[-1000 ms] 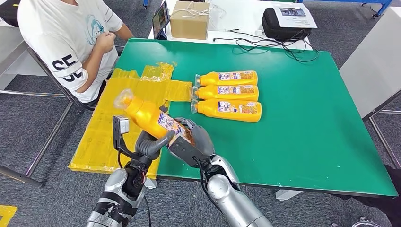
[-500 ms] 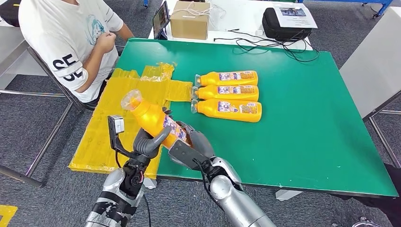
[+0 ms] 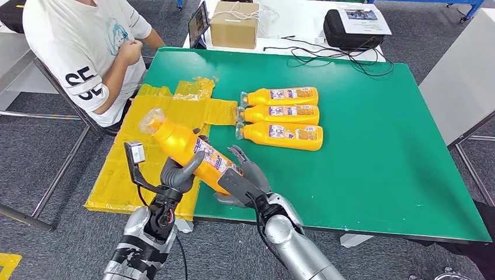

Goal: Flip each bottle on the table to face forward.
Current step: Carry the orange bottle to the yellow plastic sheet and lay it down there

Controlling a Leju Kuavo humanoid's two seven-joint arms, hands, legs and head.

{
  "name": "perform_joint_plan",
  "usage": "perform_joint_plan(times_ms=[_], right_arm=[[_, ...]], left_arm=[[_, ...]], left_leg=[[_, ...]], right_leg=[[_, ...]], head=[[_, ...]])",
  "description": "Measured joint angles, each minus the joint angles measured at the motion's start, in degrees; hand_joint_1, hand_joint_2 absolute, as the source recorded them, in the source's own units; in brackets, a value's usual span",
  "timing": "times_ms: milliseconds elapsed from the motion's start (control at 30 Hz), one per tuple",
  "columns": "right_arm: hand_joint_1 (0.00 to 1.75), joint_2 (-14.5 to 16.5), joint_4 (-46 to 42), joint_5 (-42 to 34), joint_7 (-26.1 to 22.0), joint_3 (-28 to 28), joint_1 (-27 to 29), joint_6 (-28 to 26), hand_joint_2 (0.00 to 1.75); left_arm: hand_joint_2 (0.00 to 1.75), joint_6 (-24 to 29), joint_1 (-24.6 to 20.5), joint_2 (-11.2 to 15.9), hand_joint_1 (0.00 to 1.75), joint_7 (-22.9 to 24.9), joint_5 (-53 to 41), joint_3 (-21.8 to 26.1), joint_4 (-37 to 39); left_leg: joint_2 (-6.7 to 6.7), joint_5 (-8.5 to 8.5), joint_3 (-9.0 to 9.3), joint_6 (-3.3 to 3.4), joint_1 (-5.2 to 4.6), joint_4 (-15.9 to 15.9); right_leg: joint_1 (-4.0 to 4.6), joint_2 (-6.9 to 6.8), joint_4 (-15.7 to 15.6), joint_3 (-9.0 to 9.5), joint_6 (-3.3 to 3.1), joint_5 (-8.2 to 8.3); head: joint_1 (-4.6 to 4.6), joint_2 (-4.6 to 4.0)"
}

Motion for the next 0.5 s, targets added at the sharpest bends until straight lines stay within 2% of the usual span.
perform_joint_plan(times_ms=[133,233,400,500], right_arm=[[0.00,-0.01,-0.60,-0.66,0.00,-0.76,0.32,-0.60,1.75],[0.00,-0.09,-2.12,-2.53,-0.07,-2.16,1.05,-1.80,1.75],[0.00,-0.27,-8.23,-8.33,-1.16,-6.63,3.53,-2.83,1.75],[0.00,-0.31,-11.75,-10.15,-1.79,-8.73,4.62,-2.34,1.75]], left_arm=[[1.75,1.79,0.00,0.08,1.75,-1.07,-2.15,0.19,-0.26],[1.75,5.92,-0.02,0.61,1.75,-3.21,-7.73,0.48,-0.63],[1.75,21.88,-0.57,2.73,1.75,-7.66,-31.39,2.32,-1.50],[1.75,26.27,-1.26,3.86,1.75,-8.20,-41.04,3.65,-1.88]], left_leg=[[0.00,0.00,0.00,0.00,0.00,0.00],[0.00,0.00,0.00,0.00,0.00,0.00],[0.00,0.00,0.00,0.00,0.00,0.00],[-0.04,0.02,0.00,-0.02,0.01,0.00]], right_leg=[[0.00,0.00,0.00,0.00,0.00,0.00],[0.00,0.00,0.00,0.00,0.00,0.00],[0.00,0.00,0.00,-0.01,0.00,0.00],[0.00,-0.02,0.00,0.00,0.00,0.00]], head=[[0.01,0.00],[0.00,0.00],[0.01,0.00],[0.01,0.00]])
